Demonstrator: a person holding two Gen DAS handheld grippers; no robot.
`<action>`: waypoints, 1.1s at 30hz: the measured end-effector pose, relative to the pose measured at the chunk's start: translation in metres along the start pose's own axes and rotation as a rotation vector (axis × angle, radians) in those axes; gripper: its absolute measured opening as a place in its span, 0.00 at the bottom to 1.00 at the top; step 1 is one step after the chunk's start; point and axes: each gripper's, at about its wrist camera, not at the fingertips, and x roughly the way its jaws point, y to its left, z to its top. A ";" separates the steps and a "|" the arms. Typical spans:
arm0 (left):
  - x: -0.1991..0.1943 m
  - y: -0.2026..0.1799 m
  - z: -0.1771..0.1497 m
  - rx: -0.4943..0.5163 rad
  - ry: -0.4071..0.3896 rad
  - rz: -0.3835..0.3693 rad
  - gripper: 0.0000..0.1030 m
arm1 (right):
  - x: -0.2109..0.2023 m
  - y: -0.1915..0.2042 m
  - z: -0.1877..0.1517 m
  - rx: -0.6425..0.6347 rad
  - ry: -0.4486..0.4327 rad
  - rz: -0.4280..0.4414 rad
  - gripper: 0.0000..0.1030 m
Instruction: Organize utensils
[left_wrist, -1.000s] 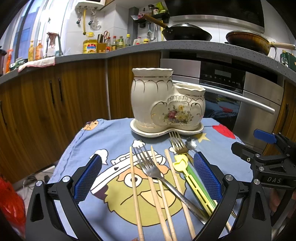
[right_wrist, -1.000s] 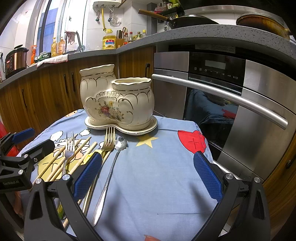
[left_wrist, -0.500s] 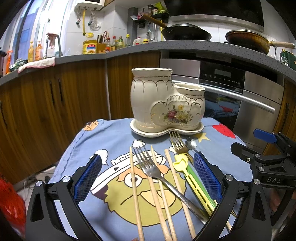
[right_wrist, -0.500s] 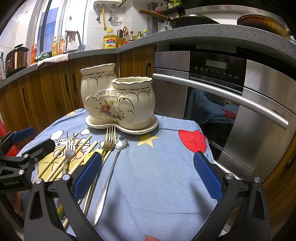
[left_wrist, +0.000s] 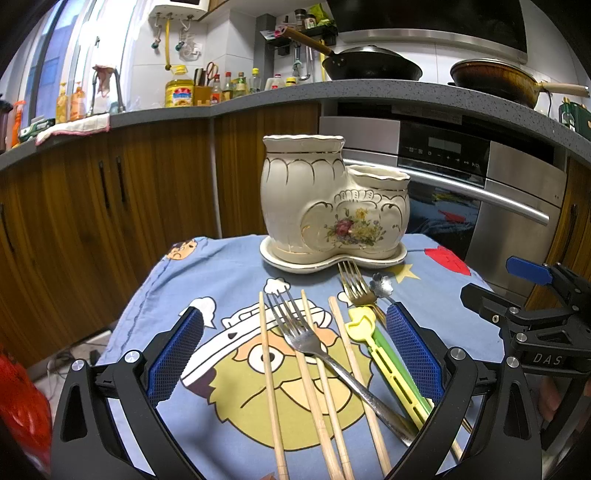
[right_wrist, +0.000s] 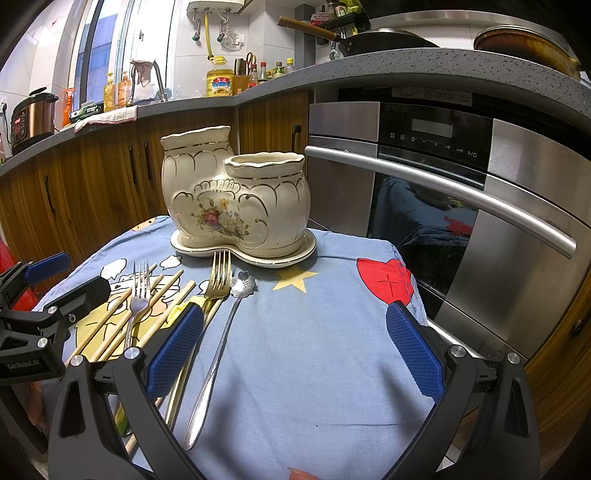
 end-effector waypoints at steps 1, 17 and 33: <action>0.000 0.000 0.000 0.000 0.000 0.000 0.95 | 0.000 0.000 0.000 0.000 0.000 0.000 0.95; 0.001 0.000 0.000 0.000 0.001 0.000 0.95 | 0.001 0.001 -0.001 0.000 0.003 0.001 0.95; 0.000 0.000 0.000 0.002 0.001 0.001 0.95 | 0.002 0.002 -0.002 -0.002 0.007 0.005 0.95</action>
